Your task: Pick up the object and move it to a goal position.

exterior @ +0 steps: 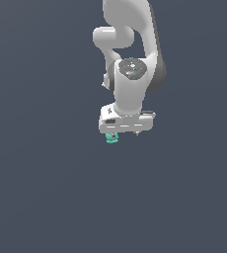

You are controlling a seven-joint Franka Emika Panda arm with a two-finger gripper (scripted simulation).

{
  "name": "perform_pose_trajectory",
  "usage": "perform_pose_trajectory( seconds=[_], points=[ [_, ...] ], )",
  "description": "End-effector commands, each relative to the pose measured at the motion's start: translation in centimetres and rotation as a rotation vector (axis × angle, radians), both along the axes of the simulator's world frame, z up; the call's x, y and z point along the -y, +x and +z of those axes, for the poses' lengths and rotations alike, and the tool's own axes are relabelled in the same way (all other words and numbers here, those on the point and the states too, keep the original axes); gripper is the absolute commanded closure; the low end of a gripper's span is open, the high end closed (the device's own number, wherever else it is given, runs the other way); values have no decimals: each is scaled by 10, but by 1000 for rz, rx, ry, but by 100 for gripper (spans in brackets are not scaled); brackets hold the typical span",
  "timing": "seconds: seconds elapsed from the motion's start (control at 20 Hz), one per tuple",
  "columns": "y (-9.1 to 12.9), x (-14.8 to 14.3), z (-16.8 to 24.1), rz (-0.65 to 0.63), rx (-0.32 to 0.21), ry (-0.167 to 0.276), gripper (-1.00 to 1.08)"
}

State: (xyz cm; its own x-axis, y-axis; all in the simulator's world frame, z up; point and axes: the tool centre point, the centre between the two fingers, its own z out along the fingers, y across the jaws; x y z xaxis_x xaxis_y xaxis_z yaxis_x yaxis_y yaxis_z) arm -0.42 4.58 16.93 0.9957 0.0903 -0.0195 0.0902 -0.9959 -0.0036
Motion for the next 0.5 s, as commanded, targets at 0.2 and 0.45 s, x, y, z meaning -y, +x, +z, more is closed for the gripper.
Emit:
perform_pose_trajectory(
  seconds=[0.2,0.45],
  points=[
    [4,11,4,-28,9,3,-92],
    [10,32,12,-82,27,8,-92]
  ],
)
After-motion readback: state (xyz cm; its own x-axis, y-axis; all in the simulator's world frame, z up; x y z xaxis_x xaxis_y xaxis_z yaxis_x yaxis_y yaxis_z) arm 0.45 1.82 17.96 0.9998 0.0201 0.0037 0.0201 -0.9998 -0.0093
